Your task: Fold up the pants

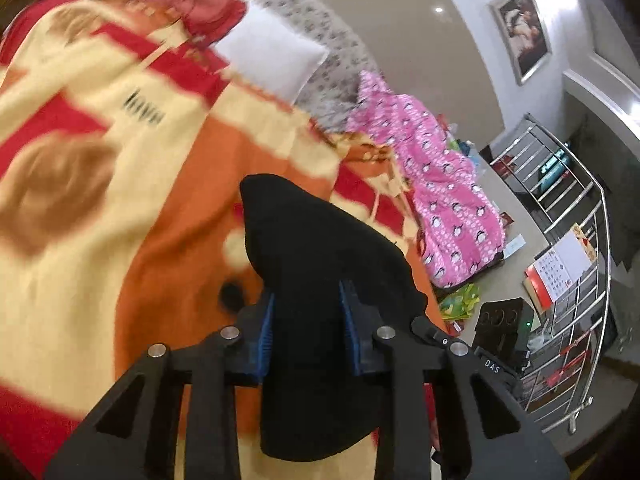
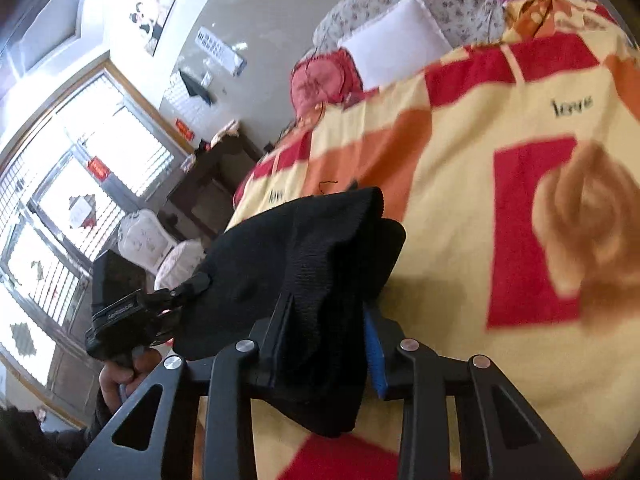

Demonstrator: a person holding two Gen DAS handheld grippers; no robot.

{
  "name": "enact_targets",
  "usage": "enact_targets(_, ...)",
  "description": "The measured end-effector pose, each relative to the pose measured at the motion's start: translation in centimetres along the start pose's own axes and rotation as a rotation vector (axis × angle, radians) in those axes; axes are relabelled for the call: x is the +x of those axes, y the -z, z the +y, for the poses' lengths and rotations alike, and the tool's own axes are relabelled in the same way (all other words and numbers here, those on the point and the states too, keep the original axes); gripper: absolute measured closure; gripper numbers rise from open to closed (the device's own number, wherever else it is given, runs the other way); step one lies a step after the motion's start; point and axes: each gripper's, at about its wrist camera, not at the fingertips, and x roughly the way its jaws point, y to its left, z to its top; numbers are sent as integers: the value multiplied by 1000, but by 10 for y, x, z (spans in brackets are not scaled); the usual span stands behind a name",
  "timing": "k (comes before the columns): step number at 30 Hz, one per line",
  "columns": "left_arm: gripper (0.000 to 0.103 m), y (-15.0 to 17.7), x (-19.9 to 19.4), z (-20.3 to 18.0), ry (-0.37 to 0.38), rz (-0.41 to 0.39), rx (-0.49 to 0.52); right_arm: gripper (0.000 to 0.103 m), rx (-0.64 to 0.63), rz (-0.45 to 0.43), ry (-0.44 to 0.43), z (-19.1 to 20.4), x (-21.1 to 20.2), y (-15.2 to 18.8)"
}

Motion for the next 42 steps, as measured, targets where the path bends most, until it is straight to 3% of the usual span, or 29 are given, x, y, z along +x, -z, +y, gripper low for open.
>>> enact_targets(3, 75, -19, 29, 4, -7, 59, 0, 70, 34, -23, 17, -7, 2, -22)
enact_targets(5, 73, -17, 56, 16, -61, 126, -12, 70, 84, 23, 58, -24, 14, -27)
enact_targets(7, 59, -8, 72, 26, -111, 166, -10, 67, 138, 90, 117, -41, 27, -21)
enact_targets(8, 51, -6, 70, 30, -110, 149, -25, 60, 168, 101, 118, -48, 31, -15)
enact_targets(9, 49, -4, 64, 33, -91, 126, -46, 59, 191, 68, 95, -51, 27, -12)
enact_targets(11, 49, -4, 49, 33, -117, 90, -50, 56, 186, 26, 131, -45, 15, -10)
enact_targets(13, 49, -2, 27, 23, -126, 15, 3, 56, 124, -21, 173, -32, 2, -10)
enact_targets(16, 50, 9, -1, -4, -53, -46, 114, 56, -58, -108, 235, 7, -22, -11)
enact_targets(17, 50, 17, -4, -13, -46, -47, 152, 57, -109, -113, 244, 18, -24, -10)
enact_targets(19, 62, 27, 1, -24, -63, -28, 203, 62, -232, -102, 280, 45, -20, -7)
enact_targets(21, 78, 38, 18, -26, -84, 39, 236, 81, -366, -57, 291, 72, -5, 1)
enact_targets(23, 82, 45, 34, -15, -100, 114, 195, 85, -422, 21, 321, 78, 17, 9)
enact_targets(24, 87, 41, 35, -14, -86, 115, 178, 89, -423, 67, 366, 72, 28, 12)
enact_targets(26, 90, 37, 34, -12, -80, 135, 161, 89, -415, 145, 411, 53, 39, 24)
enact_targets(29, 90, 28, 28, -18, -71, 112, 200, 89, -391, 116, 368, 47, 31, 25)
enact_targets(34, 90, -18, 42, -26, -92, 32, 190, 89, -407, 80, 386, 45, 32, 30)
enact_targets(37, 91, -36, 82, -4, -158, 116, 118, 89, -401, 79, 380, 44, 36, 26)
enact_targets(38, 97, -35, 94, 7, -165, 157, 71, 89, -395, 78, 374, 43, 38, 24)
enact_targets(42, 99, -37, 96, 13, -166, 158, 36, 88, -377, 77, 354, 41, 36, 26)
